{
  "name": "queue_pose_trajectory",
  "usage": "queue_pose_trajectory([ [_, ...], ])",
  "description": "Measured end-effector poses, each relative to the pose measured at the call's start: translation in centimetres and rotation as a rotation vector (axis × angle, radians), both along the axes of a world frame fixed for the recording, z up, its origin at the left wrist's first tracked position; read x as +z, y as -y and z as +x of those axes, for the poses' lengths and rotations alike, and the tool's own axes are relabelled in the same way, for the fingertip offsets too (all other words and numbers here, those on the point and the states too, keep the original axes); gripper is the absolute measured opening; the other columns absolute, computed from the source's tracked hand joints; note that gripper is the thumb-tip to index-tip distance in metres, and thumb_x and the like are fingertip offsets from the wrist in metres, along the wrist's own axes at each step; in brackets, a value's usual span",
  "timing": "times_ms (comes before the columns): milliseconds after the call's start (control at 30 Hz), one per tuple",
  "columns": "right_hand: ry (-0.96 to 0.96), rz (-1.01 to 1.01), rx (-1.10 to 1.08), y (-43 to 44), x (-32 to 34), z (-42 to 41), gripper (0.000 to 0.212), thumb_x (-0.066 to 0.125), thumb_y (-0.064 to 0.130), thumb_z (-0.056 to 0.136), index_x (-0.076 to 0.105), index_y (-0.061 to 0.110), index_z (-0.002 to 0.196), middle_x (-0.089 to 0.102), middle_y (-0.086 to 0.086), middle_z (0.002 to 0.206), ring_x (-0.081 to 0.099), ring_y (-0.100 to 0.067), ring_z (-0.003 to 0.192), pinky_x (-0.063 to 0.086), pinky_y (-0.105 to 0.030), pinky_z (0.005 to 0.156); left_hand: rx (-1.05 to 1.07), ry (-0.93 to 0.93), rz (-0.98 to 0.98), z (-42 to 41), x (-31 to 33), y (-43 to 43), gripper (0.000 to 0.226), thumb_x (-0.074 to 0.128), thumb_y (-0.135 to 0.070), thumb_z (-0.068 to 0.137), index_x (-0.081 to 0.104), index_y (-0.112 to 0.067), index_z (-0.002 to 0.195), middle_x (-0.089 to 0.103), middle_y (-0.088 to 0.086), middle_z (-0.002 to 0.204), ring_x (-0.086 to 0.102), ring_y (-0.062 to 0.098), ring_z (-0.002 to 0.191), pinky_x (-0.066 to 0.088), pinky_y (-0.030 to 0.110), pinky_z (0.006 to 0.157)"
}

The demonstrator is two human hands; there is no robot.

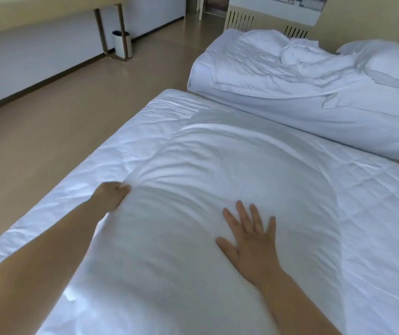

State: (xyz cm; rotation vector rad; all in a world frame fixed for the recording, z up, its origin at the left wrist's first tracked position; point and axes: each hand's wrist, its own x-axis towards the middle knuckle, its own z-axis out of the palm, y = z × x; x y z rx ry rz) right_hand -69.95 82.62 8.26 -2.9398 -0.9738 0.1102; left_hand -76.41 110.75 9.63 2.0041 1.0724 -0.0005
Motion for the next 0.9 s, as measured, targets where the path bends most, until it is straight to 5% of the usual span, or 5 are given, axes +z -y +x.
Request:
queue_pose_trajectory([
  [200, -0.08, -0.172, -0.002, -1.4, -3.6, 1.2, 0.066, 0.001, 0.056, 0.094, 0.054, 0.028, 0.12, 0.065, -0.007, 0.118, 0.058, -0.035, 0.11, 0.024, -0.053, 0.091, -0.039, 0.086, -0.567, -7.9, -0.6, 2.8, 0.079, 0.067, -0.078, 0.047, 0.056, -0.037, 0.114, 0.07, -0.018, 0.098, 0.066, 0.001, 0.087, 0.048, 0.016, 0.076],
  [333, -0.053, -0.234, -0.023, -1.4, -3.2, 1.9, 0.088, -0.011, 0.061, 0.088, 0.061, 0.024, 0.121, 0.059, -0.012, 0.127, 0.058, -0.038, 0.111, 0.035, -0.064, 0.093, 0.031, 0.026, -0.326, -8.7, -1.5, 5.1, 0.044, 0.077, -0.03, 0.07, 0.054, -0.022, 0.107, 0.062, -0.01, 0.089, 0.058, 0.012, 0.081, 0.04, 0.019, 0.06],
  [433, -0.091, -0.212, 0.063, -1.5, -1.9, 2.0, 0.124, -0.046, 0.073, 0.04, 0.001, 0.032, 0.147, -0.003, -0.001, 0.156, 0.002, -0.03, 0.144, -0.001, -0.056, 0.111, 0.136, 0.13, -0.132, -8.5, -0.1, 4.2, 0.02, 0.076, -0.011, 0.073, 0.059, -0.018, 0.08, 0.061, -0.003, 0.077, 0.058, 0.019, 0.075, 0.042, 0.018, 0.054],
  [533, 0.017, 0.078, 0.169, -1.4, 0.1, 1.4, 0.09, -0.018, 0.072, 0.076, 0.017, 0.027, 0.145, 0.017, -0.003, 0.154, 0.015, -0.028, 0.138, 0.0, -0.043, 0.111, 0.151, 0.286, -0.107, -9.7, 1.8, 2.2, 0.019, 0.076, -0.023, 0.064, 0.061, -0.017, 0.074, 0.063, -0.002, 0.07, 0.058, 0.014, 0.066, 0.045, 0.02, 0.055],
  [900, 0.226, 0.207, 0.366, 0.9, -1.6, 2.3, 0.051, 0.021, 0.058, 0.091, 0.041, 0.027, 0.127, 0.051, -0.001, 0.134, 0.034, -0.02, 0.128, 0.007, -0.037, 0.109, -0.095, -0.066, -0.451, -5.7, 0.9, -2.4, 0.144, 0.088, -0.037, 0.004, 0.027, -0.035, 0.134, 0.047, 0.004, 0.127, 0.052, 0.02, 0.103, 0.035, 0.037, 0.102],
])
